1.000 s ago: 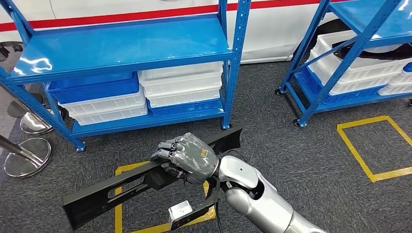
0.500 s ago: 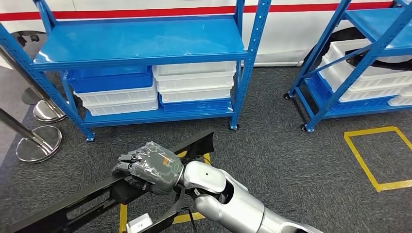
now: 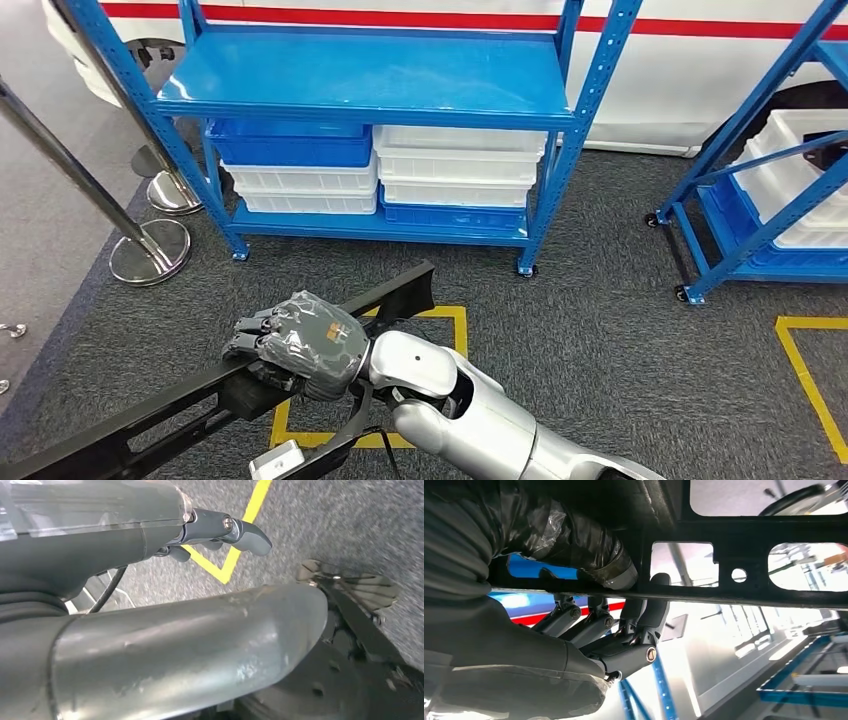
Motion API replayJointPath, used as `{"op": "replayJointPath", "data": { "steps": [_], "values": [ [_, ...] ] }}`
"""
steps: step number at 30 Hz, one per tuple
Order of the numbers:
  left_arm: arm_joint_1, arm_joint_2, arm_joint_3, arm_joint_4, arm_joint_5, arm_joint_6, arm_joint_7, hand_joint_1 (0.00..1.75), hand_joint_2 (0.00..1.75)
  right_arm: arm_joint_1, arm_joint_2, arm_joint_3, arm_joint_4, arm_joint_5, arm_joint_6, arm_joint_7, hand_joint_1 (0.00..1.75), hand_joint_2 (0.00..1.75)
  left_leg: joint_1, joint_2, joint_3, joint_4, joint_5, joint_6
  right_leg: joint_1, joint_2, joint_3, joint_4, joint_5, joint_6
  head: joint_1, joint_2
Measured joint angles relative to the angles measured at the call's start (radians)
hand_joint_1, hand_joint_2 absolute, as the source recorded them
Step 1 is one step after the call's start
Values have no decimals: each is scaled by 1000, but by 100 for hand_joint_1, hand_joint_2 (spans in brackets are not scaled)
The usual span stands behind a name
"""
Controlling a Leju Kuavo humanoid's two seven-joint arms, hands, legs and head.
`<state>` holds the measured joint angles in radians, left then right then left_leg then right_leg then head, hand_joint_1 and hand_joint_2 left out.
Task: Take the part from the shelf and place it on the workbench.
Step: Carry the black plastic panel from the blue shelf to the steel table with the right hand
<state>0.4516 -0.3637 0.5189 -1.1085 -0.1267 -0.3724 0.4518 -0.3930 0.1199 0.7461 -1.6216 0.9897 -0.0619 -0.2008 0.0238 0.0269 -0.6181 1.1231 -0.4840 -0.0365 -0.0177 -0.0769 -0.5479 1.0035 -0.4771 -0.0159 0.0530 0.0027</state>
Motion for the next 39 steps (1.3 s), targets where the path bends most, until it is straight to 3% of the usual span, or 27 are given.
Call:
{"op": "replayJointPath", "data": {
  "steps": [2, 5, 7, 8, 10, 11, 12, 13, 14, 16, 18, 19, 20, 21, 22, 24, 25, 27, 28, 29, 30, 32, 34, 36, 37, 39],
  "values": [
    [-1, 0, -2, -4, -36, -6, 0, 0, 0, -1, 3, 0, 0, 0, 0, -1, 175, 175, -4, 22, 46, -88, 25, 9, 3, -16, -1, 10, -6, 11, 0, 0],
    [0, 0, -4, -8, -59, -10, 5, 0, 0, -3, 8, 2, 2, 0, 0, -4, 175, 175, -9, 4, 43, -99, 31, 31, 5, -32, 2, 11, -7, 25, 0, 0],
    [1, -1, -5, -8, -60, -5, 11, 0, 0, -5, 12, 3, 3, 0, -1, -5, 175, 175, -7, -14, 40, -106, 39, 45, 0, -3, -7, 35, -32, 35, 0, 0],
    [1, -1, -6, -8, -59, -2, 14, 0, 0, -5, 13, 3, 4, 0, -1, -5, 175, 175, -5, -22, 39, -108, 44, 52, -3, 25, -24, 76, -62, 39, 0, 0],
    [-1, -1, -6, -9, -59, 1, 18, 0, 0, -5, 12, 4, 6, 0, -2, -6, 175, 175, -7, -41, 31, -108, 50, 60, -3, 67, -82, 209, -135, 38, 0, 0],
    [-2, -1, -6, -9, -61, 1, 19, 0, 0, -5, 12, 5, 8, 0, -2, -5, 175, 175, -9, -52, 28, -108, 52, 63, -3, 73, -109, 270, -159, 36, 0, 0],
    [-2, -1, -7, -9, -67, -2, 21, 0, 0, -4, 11, 5, 10, 0, -2, -5, 175, 175, -11, -65, 26, -107, 54, 63, -2, 74, -123, 302, -162, 34, 0, 0],
    [-3, -1, -6, -9, -79, -7, 19, 0, 0, -4, 9, 5, 10, -1, -3, -5, 175, 175, -12, -78, 25, -106, 55, 63, -2, 76, -118, 293, -144, 31, 0, 0],
    [-5, -1, -4, -9, -95, -15, 15, 0, 0, -4, 5, 4, 7, -5, -3, -6, 175, 175, -13, -93, 25, -104, 56, 63, -2, 81, -94, 244, -109, 27, 0, 0],
    [-16, -2, 2, -5, -137, -34, -6, 0, 0, -2, -12, -5, -7, -19, -4, -13, 175, 175, -14, -120, 22, -101, 58, 58, -2, 124, -28, 102, -40, 14, 0, 0],
    [-39, -2, 17, 9, -192, -52, -44, 0, 0, 7, -43, -30, -31, -41, -5, -36, 175, 175, -10, -146, 13, -99, 65, 47, 0, 164, 4, 23, -18, 9, 0, 0],
    [-54, -2, 28, 23, -227, -61, -68, 0, 0, 14, -63, -48, -43, -54, -6, -53, 175, 175, -8, -160, 8, -101, 69, 40, 1, 167, 6, 14, -19, 8, 0, 0],
    [-67, -2, 43, 38, -264, -72, -92, 0, 0, 21, -80, -68, -54, -64, -6, -71, 175, 175, -5, -173, 2, -104, 73, 32, 2, 153, 7, 10, -16, 8, 0, 0],
    [-79, -2, 61, 54, -298, -82, -113, 0, 0, 26, -95, -88, -62, -71, -5, -87, 175, 175, -5, -167, -2, -102, 73, 26, 1, 140, 9, 4, -12, 6, 0, 0],
    [-90, -2, 79, 68, -323, -91, -128, 0, 0, 31, -105, -104, -70, -75, -4, -99, 175, 175, -7, -142, -9, -89, 64, 21, -1, 127, 11, -3, -7, 2, 0, 0],
    [-111, -2, 114, 88, -352, -104, -142, 0, 0, 40, -119, -126, -83, -78, -2, -112, 175, 175, -9, -70, -46, -5, 10, 12, -2, 98, 14, -12, -2, -5, -1, 0],
    [-120, -2, 126, 95, -359, -108, -146, 0, 0, 45, -125, -133, -88, -78, -1, -115, 175, 175, -8, -46, -72, 56, -25, 7, 0, 84, 14, -12, -2, -8, -1, 0],
    [-134, -1, 145, 107, -367, -114, -151, 0, 0, 55, -136, -144, -92, -76, 1, -115, 175, 175, -4, -34, -118, 163, -70, -2, 4, 51, 12, -9, -4, -9, -1, 0],
    [-137, -1, 152, 112, -373, -118, -153, 0, 0, 59, -140, -147, -92, -76, 2, -115, 175, 175, -3, -32, -117, 172, -67, -4, 5, 36, 11, -7, -5, -9, -1, 0],
    [-139, -1, 161, 117, -379, -122, -155, 0, 0, 61, -144, -150, -94, -74, 2, -114, 175, 175, -2, -29, -97, 143, -48, -5, 6, 21, 11, -5, -7, -8, -1, 0],
    [-141, 0, 170, 120, -388, -128, -158, 0, 0, 63, -147, -153, -97, -74, 2, -114, 175, 175, -3, -16, -53, 72, -15, -2, 6, 8, 12, -3, -10, -6, -1, 0],
    [-146, 0, 188, 124, -405, -138, -161, 0, 0, 63, -152, -159, -103, -73, 2, -112, 175, 175, -10, 20, 24, -62, 28, 13, 9, -14, 16, 0, -15, 1, -1, 0],
    [-150, 1, 204, 126, -415, -144, -163, 0, 0, 64, -158, -165, -109, -73, 1, -110, 175, 175, -18, 31, 44, -104, 35, 31, 13, -31, 19, 0, -18, 9, -1, 0],
    [-150, 2, 215, 127, -416, -145, -163, 0, 0, 65, -162, -168, -114, -72, 0, -109, 175, 175, -17, 12, 42, -110, 42, 44, 14, -45, 22, -1, -20, 18, 0, 0],
    [-149, 1, 219, 127, -413, -144, -162, 0, 0, 65, -164, -169, -116, -72, -1, -109, 175, 175, -14, 3, 44, -117, 46, 50, 13, -34, 22, 5, -28, 23, 0, 0],
    [-150, 1, 223, 128, -409, -142, -161, 0, 0, 66, -170, -174, -123, -73, -2, -108, 175, 175, -9, -16, 50, -131, 56, 63, 9, 19, -4, 69, -74, 30, 0, 0]
  ]
}}
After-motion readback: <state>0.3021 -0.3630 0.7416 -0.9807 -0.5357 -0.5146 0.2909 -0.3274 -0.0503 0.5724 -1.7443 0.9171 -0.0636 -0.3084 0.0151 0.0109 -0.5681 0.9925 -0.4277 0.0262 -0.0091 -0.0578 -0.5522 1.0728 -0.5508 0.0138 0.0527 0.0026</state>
